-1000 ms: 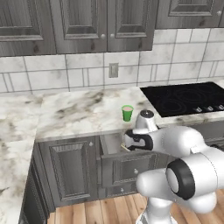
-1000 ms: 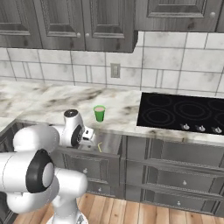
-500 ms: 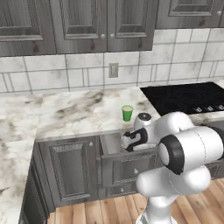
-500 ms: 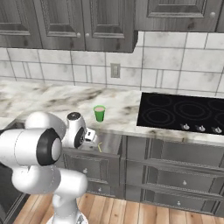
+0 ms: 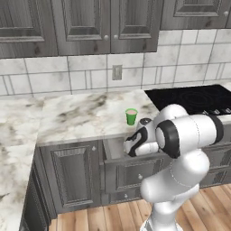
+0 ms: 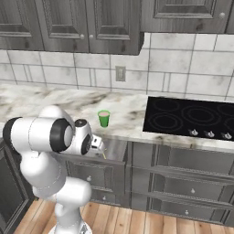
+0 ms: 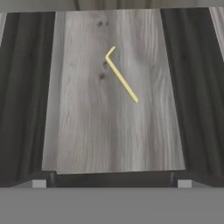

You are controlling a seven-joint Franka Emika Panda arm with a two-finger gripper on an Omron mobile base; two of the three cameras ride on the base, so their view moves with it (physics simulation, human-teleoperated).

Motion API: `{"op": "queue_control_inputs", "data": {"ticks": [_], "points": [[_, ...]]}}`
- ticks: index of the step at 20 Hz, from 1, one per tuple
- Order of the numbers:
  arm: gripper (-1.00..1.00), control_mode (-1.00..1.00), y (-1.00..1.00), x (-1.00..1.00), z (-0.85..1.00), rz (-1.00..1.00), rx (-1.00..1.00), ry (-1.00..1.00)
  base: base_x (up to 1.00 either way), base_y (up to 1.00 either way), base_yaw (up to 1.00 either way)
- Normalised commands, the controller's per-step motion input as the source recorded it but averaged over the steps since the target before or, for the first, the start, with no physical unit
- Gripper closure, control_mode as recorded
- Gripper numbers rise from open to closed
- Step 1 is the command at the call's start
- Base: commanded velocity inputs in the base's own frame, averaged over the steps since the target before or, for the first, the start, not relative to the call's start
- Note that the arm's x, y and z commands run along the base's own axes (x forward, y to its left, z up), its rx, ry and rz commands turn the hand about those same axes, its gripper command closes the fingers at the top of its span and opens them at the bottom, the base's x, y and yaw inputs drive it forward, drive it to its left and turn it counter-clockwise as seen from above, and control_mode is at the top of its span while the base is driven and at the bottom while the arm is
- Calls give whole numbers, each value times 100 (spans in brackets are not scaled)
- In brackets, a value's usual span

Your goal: Pick up the straw from the left drawer and put it inside the smoothie cup.

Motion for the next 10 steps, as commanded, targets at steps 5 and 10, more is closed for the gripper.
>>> {"op": "queue_control_inputs", "data": {"ticks": [5, 10], "points": [[-100, -100, 0, 19, -29, 0, 0, 3, 0, 0, 0], [-100, -100, 0, 14, -22, 0, -1, 8, 0, 0, 0]]}}
